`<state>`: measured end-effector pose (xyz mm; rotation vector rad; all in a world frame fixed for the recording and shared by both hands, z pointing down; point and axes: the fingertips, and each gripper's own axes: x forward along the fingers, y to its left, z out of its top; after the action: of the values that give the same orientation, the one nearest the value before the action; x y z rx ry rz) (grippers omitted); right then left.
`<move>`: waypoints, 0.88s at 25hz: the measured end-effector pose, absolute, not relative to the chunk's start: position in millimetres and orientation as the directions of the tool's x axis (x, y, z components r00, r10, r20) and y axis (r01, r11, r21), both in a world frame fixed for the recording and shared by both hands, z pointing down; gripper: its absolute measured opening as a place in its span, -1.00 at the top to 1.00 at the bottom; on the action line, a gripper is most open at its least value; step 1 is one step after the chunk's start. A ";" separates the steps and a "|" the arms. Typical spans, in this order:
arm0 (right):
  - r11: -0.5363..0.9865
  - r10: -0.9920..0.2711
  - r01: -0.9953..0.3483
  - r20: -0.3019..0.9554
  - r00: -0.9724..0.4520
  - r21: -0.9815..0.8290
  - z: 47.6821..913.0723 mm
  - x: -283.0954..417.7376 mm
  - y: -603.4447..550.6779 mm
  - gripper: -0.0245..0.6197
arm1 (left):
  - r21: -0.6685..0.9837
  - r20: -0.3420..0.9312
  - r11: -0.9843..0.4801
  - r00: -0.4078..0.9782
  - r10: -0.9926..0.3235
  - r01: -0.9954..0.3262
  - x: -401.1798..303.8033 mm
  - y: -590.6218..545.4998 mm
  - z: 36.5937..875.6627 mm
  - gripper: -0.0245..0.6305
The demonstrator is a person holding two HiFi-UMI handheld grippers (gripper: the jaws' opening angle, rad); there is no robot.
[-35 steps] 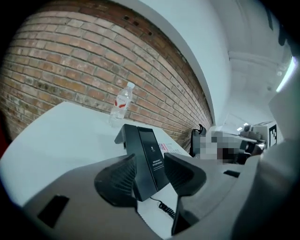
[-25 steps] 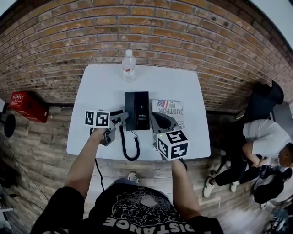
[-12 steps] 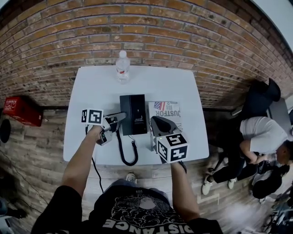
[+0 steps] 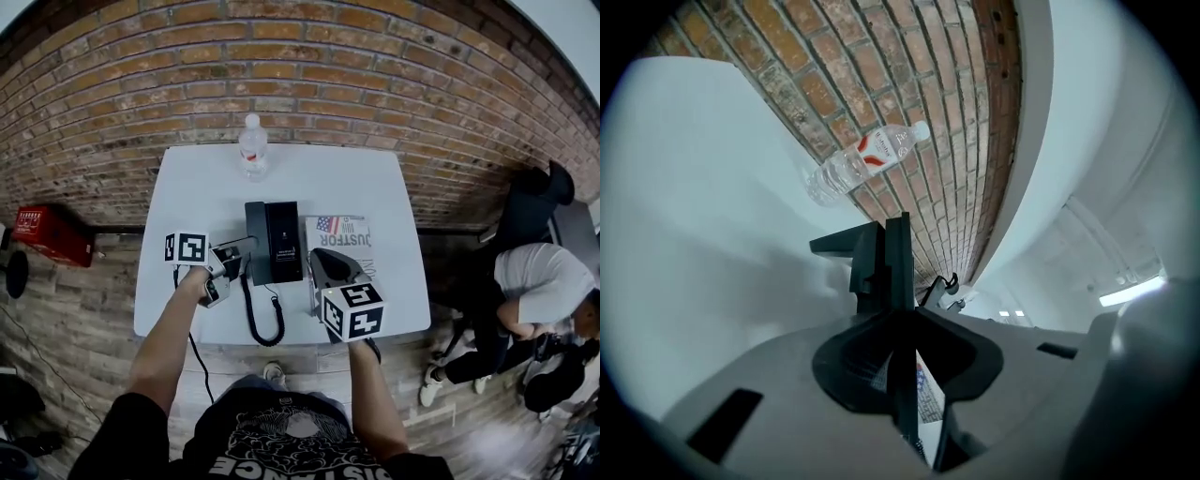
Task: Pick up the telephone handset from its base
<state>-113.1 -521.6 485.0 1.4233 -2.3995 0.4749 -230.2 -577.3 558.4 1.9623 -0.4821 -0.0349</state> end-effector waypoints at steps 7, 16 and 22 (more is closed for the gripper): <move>0.436 -0.804 -0.887 0.375 -0.461 -0.156 472.8 -96.3 -509.6 0.92 | 0.864 0.124 -0.395 0.892 -0.435 -0.313 -230.6 -562.1 520.6 0.70; 0.444 -0.824 -0.882 0.314 -0.470 -0.155 450.0 -61.6 -477.1 0.92 | 0.792 0.077 -0.487 0.851 -0.519 -0.369 -205.9 -519.1 462.8 0.70; 0.471 -0.822 -0.870 0.284 -0.493 -0.147 433.6 -39.0 -446.9 0.92 | 0.747 0.061 -0.524 0.826 -0.560 -0.410 -184.5 -474.9 434.2 0.70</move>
<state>-39.0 -446.9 433.6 1.4768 -2.5417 0.4065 -184.5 -474.9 434.2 2.1953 -0.7067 -0.2375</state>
